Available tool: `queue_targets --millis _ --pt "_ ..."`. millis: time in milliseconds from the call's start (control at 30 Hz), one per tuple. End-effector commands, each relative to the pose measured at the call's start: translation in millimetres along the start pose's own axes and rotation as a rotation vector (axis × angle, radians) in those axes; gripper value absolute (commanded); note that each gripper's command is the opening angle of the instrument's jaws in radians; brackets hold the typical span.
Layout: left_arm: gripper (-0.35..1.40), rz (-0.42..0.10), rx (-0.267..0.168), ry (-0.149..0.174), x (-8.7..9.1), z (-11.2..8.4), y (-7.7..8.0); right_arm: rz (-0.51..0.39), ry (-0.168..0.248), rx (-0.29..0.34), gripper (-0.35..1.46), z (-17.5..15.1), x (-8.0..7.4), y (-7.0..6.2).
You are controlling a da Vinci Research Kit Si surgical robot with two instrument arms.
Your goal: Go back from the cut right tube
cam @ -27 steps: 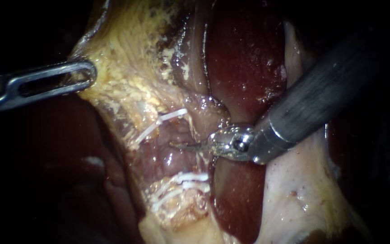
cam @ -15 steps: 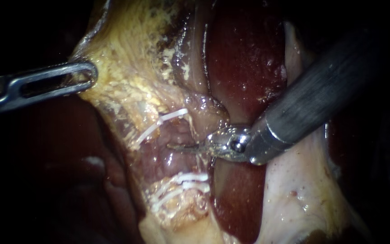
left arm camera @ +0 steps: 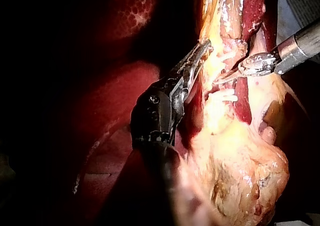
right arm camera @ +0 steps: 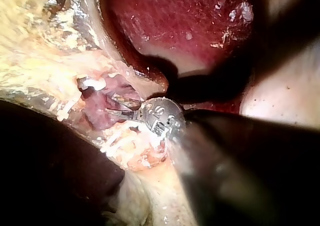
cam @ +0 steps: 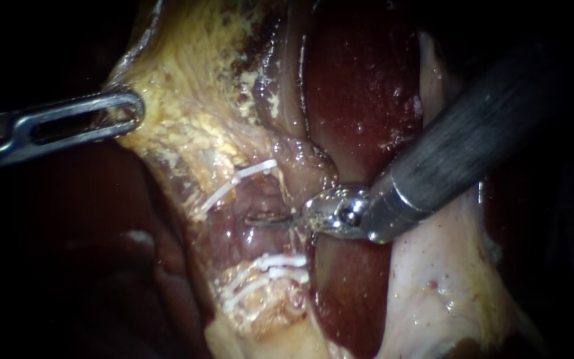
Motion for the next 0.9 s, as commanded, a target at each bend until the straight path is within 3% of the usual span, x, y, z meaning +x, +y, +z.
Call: queue_targets --millis 33,300,433,500,733,900 --pt "-0.35 0.000 0.001 0.000 0.0 0.0 0.0 -0.001 0.000 0.000 0.47 0.0 0.0 0.0" --pt "-0.35 0.000 0.000 0.000 0.0 0.0 0.0 -0.001 0.002 0.004 0.54 -0.5 0.0 -0.2" --pt "-0.35 0.000 0.001 0.000 0.0 0.1 0.0 -0.008 0.010 0.006 0.67 -1.2 0.0 -0.5" --pt "-0.35 0.000 0.001 0.000 0.0 0.1 0.1 -0.038 0.015 -0.001 0.83 -1.8 0.0 -0.8" --pt "-0.35 0.001 0.002 0.000 0.2 0.2 0.3 -0.225 0.071 0.017 1.11 -5.0 -0.3 -1.6" --pt "-0.35 0.002 0.002 -0.001 0.3 0.3 0.5 -0.390 0.102 -0.010 1.21 -8.0 0.0 -1.9"
